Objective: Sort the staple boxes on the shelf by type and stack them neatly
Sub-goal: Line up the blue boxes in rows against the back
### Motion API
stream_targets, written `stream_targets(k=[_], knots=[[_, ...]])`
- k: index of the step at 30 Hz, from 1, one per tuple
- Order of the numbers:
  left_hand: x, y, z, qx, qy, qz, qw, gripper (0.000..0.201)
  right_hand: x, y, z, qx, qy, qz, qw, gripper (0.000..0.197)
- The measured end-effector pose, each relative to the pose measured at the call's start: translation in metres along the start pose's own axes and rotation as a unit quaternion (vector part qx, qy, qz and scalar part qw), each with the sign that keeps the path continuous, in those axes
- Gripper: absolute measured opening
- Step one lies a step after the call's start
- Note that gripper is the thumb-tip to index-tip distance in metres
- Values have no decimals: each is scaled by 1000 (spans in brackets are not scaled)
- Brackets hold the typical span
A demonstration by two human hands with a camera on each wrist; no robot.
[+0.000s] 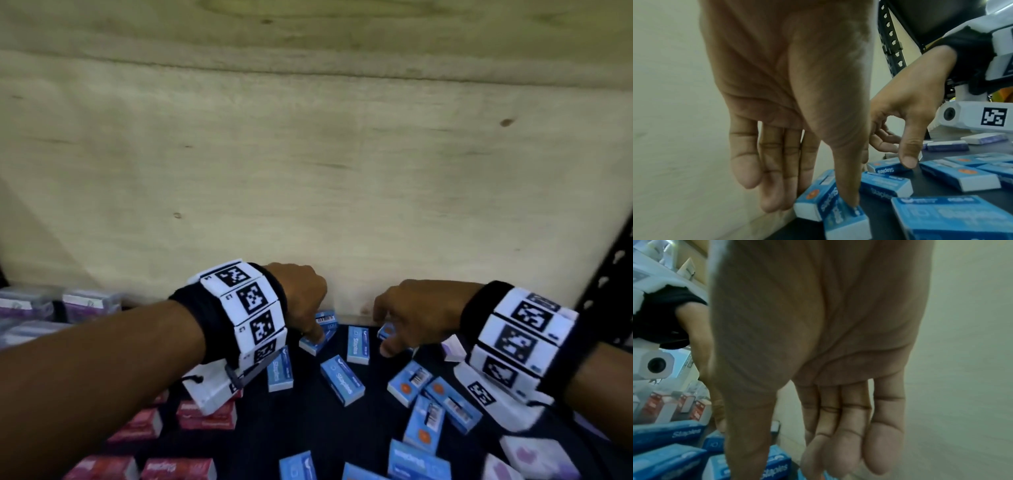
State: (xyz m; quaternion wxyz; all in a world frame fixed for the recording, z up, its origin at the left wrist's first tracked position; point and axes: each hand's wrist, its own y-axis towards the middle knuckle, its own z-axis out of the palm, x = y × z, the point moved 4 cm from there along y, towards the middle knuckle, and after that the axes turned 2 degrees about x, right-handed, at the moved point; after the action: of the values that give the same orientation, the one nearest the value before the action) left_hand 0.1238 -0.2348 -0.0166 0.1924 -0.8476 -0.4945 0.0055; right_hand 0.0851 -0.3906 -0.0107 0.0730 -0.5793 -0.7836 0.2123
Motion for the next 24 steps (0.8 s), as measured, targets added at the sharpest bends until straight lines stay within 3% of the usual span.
stream_targets(k=[4,8,11,19,24], knots=[[-1,5,1,-11,13,8,1000,42,-3,9,6,17,-24,0,1000,55],[-2,-3,-2,-3,20,11,1000,47,0,7,8,31,15,-14,999,66],[-4,-19,-4,9,5,22,1000,50,6,7,7,40,43,-21,998,63],[-34,-75,11,118,-25,82,989,44,18,7,2,8,11,-10,1000,60],[-43,-100,20,99,-20,118,988,47,20,-26,-1,21,40,-16,999,58]])
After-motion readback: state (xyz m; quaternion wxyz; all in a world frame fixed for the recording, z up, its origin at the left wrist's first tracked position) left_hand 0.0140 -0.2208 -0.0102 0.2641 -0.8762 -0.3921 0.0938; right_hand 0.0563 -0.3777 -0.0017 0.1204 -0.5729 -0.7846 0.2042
